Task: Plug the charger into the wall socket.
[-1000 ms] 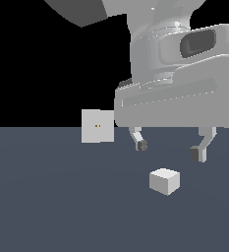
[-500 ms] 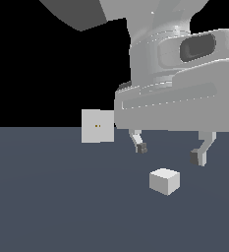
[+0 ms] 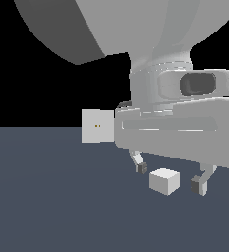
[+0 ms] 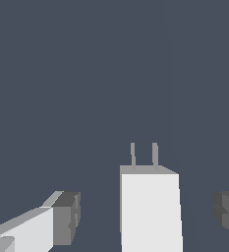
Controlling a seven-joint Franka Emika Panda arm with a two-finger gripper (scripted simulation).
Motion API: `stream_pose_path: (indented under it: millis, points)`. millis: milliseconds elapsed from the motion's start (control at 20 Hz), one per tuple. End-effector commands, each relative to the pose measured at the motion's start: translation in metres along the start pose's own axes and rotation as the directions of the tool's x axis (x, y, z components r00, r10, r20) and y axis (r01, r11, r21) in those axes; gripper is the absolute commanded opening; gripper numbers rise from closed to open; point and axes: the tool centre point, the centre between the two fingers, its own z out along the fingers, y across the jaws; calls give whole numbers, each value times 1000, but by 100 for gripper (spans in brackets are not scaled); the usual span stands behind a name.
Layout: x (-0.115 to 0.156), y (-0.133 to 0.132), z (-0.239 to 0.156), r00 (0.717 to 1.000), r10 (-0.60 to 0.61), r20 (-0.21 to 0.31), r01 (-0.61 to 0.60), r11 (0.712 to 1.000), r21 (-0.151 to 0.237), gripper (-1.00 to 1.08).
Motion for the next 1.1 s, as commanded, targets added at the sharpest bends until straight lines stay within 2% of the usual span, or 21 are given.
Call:
stream_pose_path:
  millis: [0,150,200,750,1050]
  points:
    - [-1,0,6,1000,0,-1,0,1000,1,100]
    - [-1,0,9,1000,0,-1,0,1000,1,100]
    - [-1,0,9,1000,0,-1,0,1000,1,-100]
    - [-1,-1,8,1000,-1,-1,1,1000,2,-100]
    - [3,-6,5,999,-45,-1,45,999,7,-100]
